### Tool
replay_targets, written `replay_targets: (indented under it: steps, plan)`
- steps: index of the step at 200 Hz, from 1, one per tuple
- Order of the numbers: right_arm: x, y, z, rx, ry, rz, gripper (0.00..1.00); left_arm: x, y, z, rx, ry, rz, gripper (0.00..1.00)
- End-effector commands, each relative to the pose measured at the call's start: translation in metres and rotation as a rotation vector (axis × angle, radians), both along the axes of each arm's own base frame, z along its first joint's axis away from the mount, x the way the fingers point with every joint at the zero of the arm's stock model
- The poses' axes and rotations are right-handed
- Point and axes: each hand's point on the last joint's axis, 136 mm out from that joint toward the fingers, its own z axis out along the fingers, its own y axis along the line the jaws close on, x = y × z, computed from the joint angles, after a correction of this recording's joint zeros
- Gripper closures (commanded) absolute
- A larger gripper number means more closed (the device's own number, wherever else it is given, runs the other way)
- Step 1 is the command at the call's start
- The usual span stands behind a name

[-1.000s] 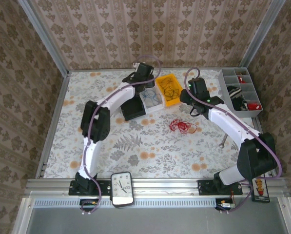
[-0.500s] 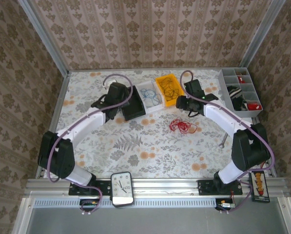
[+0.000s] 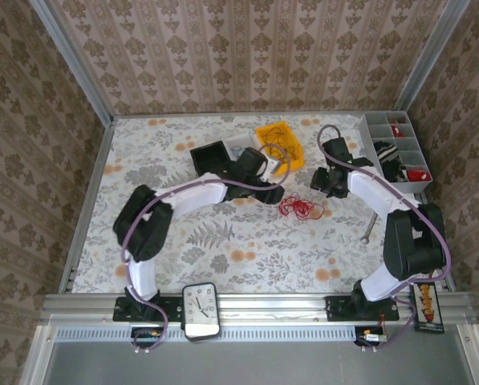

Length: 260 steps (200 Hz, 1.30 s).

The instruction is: Untangle the cables

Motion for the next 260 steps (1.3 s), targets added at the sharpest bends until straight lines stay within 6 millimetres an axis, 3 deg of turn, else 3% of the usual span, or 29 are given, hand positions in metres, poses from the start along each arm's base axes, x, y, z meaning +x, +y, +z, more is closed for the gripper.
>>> replay_targets:
  steps: [1,24,50,74,111,125,161,203,224,260]
  plan:
    - [-0.012,-0.01,0.002,0.03,0.021,-0.04,0.45,-0.031,-0.027,-0.019,-0.002,0.085,-0.237,0.33]
    - [-0.013,-0.015,0.006,0.035,0.012,-0.037,0.46,-0.028,-0.041,-0.046,0.061,0.13,-0.253,0.37]
    - [-0.013,-0.002,0.007,0.089,-0.004,0.018,0.46,-0.016,-0.039,-0.066,0.155,0.124,-0.21,0.56]
    - [-0.016,0.014,-0.006,0.153,0.024,0.048,0.45,-0.017,-0.039,-0.063,0.15,0.112,-0.21,0.7]
    - [-0.028,0.045,-0.035,0.206,0.123,0.086,0.44,-0.019,-0.035,-0.051,0.111,0.113,-0.196,0.78]
    - [-0.027,0.058,-0.038,0.241,0.113,0.104,0.45,-0.021,-0.03,-0.049,0.111,0.121,-0.185,0.84]
    - [-0.036,0.072,-0.031,0.312,0.079,0.156,0.46,-0.022,0.006,-0.055,0.18,0.157,-0.115,1.0]
    - [-0.07,0.108,-0.03,0.379,0.101,0.343,0.46,-0.028,0.063,-0.063,0.294,0.174,-0.013,1.0]
    - [-0.087,0.126,-0.026,0.332,0.089,0.482,0.46,-0.032,0.079,-0.064,0.328,0.172,0.012,1.0]
    - [-0.099,0.136,-0.03,0.324,0.117,0.547,0.46,-0.036,0.097,-0.066,0.343,0.179,0.053,1.0]
